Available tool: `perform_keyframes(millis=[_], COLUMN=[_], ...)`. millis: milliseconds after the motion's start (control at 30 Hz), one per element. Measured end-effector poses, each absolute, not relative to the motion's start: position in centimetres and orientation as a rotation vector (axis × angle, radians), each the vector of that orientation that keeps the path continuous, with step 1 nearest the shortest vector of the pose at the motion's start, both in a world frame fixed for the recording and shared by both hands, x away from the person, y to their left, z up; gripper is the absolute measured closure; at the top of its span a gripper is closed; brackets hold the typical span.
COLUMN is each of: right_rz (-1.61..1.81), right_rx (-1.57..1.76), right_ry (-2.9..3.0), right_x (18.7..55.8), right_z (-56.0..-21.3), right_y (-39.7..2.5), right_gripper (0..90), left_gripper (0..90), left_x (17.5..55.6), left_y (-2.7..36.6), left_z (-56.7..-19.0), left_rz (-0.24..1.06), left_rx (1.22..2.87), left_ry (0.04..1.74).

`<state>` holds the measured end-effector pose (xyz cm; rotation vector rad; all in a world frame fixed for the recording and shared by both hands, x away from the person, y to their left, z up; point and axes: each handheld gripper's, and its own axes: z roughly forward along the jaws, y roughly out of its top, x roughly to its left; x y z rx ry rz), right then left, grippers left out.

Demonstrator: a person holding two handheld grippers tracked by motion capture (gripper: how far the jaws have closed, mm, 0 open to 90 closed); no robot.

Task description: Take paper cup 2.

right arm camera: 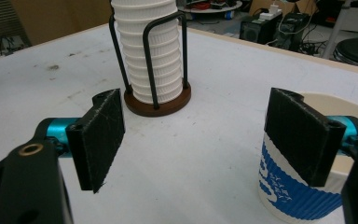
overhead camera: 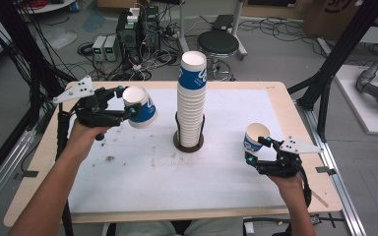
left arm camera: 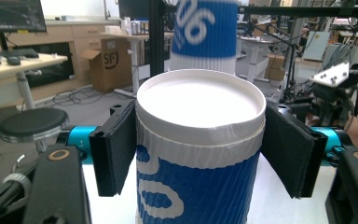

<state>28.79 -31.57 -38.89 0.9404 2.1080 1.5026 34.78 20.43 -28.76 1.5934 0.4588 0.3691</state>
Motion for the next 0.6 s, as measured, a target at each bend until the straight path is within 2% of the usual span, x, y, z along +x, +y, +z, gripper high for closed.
perform_keyframes(millis=[600], right_rz=[1.503], right_rx=[0.923], right_ry=[2.116], right_x=[29.4], right_z=[-39.0], right_y=[-30.8], right_gripper=[20.7], left_gripper=[30.1], left_x=[32.7], left_y=[19.2], left_z=[-34.0], left_rz=[0.330], left_rx=[1.596], left_ry=[0.455])
